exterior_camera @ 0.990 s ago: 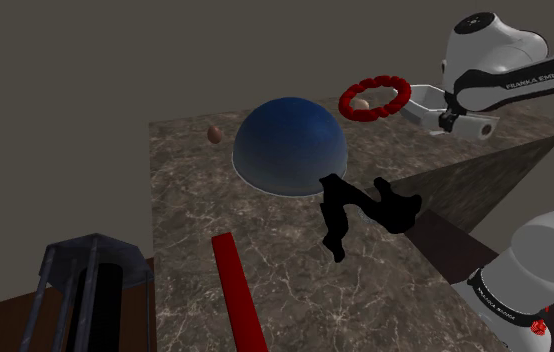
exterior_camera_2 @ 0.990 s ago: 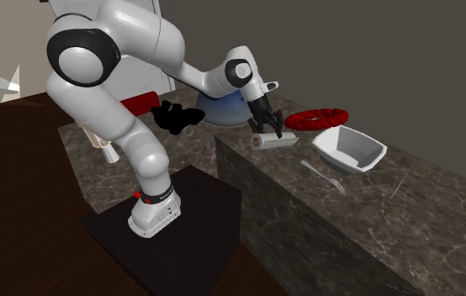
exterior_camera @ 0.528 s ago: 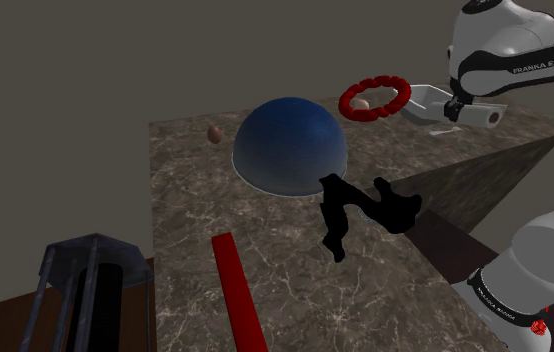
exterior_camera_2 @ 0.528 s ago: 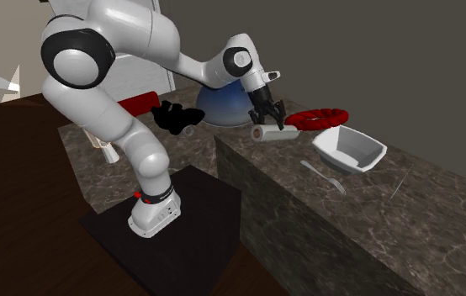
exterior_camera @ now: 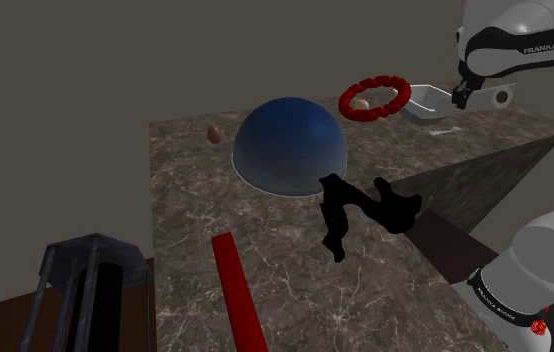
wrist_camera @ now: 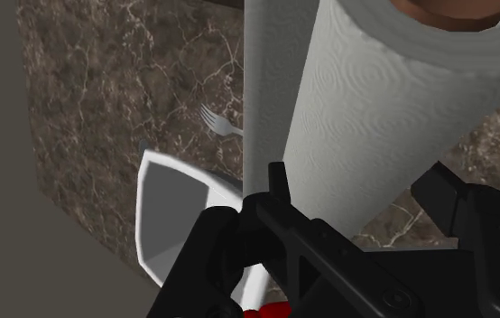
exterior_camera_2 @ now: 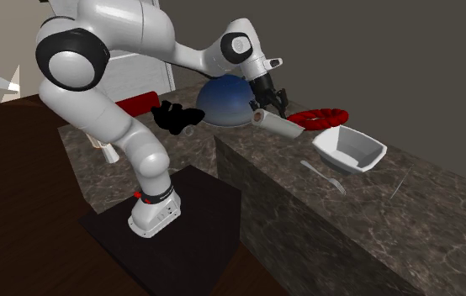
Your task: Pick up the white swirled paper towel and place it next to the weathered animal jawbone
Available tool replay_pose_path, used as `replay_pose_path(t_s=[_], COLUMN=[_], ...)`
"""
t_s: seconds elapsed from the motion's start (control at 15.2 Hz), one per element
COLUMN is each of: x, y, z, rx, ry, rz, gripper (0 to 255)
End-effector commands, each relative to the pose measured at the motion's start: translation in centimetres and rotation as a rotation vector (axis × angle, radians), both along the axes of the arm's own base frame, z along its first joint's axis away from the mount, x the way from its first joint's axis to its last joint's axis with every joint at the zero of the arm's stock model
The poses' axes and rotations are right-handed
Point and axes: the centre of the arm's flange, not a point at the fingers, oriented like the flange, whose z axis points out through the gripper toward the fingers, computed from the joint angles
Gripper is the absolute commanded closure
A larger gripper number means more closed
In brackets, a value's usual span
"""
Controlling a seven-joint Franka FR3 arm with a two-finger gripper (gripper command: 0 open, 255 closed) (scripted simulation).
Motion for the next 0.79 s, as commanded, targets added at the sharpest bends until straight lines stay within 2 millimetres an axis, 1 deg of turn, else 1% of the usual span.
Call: replay_pose_path(t_s=[0.0,0.59,0.66,0.73], x=[0.0,0.0,0.0,-0.3], y=[0.1,0.1,0.1,1.4], z=[1.1,5.8,5.9,5.9], rx=[0.0,0.0,0.0,0.0], ry=[0.0,0.0,0.0,0.0], rz=[0.0,0.0,0.0,0.0], gripper=[255,255,255,255])
